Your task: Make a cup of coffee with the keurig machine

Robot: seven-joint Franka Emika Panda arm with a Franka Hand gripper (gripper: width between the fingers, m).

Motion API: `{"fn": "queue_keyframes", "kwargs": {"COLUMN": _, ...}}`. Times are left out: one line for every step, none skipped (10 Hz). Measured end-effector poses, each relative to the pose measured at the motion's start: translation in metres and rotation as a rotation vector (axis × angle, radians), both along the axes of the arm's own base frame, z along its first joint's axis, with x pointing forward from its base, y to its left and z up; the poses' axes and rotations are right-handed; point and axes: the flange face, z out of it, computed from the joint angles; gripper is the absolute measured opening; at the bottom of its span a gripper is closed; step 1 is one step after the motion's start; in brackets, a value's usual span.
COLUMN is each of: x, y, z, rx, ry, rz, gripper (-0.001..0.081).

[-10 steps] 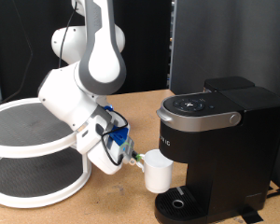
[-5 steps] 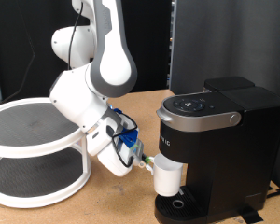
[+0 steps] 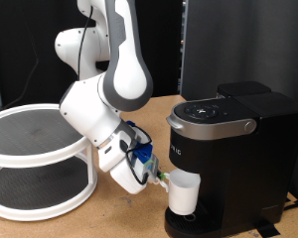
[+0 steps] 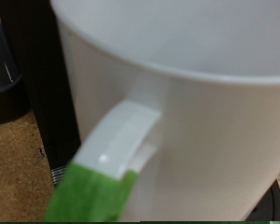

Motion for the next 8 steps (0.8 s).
{"fn": "queue_keyframes", "kwargs": {"x": 0.0011, "y": 0.0015, "z": -0.0017, "rx": 0.001, "ry": -0.002, "rz": 0.001, "gripper": 0.0066}}
{"fn": "queue_keyframes", "kwargs": {"x": 0.0020, "y": 0.0026, "z": -0.0023, "rx": 0.002, "ry": -0.004, "rz": 0.001, "gripper": 0.0066}}
{"fn": "queue_keyframes", "kwargs": {"x": 0.0028, "y": 0.0038, "z": -0.0034, "rx": 0.001, "ry": -0.003, "rz": 0.002, "gripper": 0.0066}}
{"fn": "queue_keyframes", "kwargs": {"x": 0.0036, "y": 0.0047, "z": -0.0051, "rx": -0.001, "ry": 0.000, "rz": 0.004, "gripper": 0.0066}}
{"fn": "queue_keyframes", "kwargs": {"x": 0.0043, "y": 0.0052, "z": -0.0068, "rx": -0.003, "ry": 0.002, "rz": 0.004, "gripper": 0.0066}}
{"fn": "queue_keyframes", "kwargs": {"x": 0.0049, "y": 0.0056, "z": -0.0075, "rx": -0.001, "ry": 0.000, "rz": 0.001, "gripper": 0.0066}}
{"fn": "queue_keyframes", "kwargs": {"x": 0.0055, "y": 0.0057, "z": -0.0076, "rx": -0.001, "ry": -0.005, "rz": -0.001, "gripper": 0.0066}}
{"fn": "queue_keyframes", "kwargs": {"x": 0.0059, "y": 0.0057, "z": -0.0078, "rx": -0.001, "ry": -0.006, "rz": -0.001, "gripper": 0.0066}}
